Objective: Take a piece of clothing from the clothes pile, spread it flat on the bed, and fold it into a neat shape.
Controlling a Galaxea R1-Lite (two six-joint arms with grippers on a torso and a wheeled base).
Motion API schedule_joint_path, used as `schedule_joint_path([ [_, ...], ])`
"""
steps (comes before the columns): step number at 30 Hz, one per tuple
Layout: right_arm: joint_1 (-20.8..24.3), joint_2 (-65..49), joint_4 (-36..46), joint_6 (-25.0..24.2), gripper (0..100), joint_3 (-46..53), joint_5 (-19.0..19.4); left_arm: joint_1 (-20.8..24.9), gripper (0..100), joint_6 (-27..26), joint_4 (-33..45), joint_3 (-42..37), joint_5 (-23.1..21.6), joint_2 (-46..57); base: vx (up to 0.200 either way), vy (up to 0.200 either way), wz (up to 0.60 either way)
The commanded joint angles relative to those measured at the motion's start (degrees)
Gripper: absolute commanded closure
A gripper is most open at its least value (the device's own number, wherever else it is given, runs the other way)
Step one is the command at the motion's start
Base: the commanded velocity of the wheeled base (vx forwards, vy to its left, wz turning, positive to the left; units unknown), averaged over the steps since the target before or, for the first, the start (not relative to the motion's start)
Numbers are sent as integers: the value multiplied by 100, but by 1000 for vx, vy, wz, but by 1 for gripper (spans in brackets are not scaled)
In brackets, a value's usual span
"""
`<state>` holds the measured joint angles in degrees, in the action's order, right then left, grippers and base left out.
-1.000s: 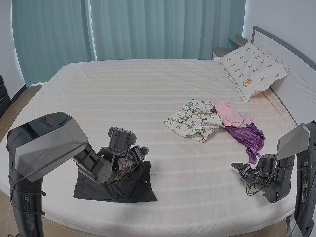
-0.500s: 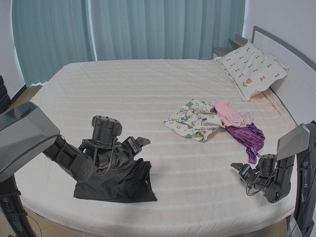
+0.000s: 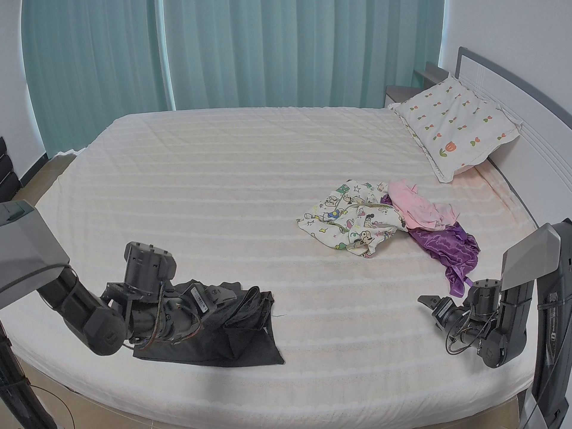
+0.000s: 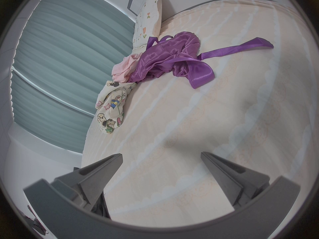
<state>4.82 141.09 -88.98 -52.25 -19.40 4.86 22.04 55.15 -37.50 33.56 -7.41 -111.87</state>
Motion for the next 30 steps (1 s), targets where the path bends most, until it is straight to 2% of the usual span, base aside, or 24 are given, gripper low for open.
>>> schedule_joint_path([
  [1,-7,-12,-76,4,0,15,6,-288,0,488,-829,-957,-199,52,0,0,0],
  [5,2,-3,-76,4,0,15,6,-262,0,690,-1620,-1317,-278,-195,0,0,0],
  [19,19,15,-76,4,0,24,-3,-244,0,681,-2860,-1880,-182,-915,0,0,0],
  [30,19,15,-76,-13,0,41,-100,-235,0,752,-2939,-1862,-182,-942,0,0,0],
])
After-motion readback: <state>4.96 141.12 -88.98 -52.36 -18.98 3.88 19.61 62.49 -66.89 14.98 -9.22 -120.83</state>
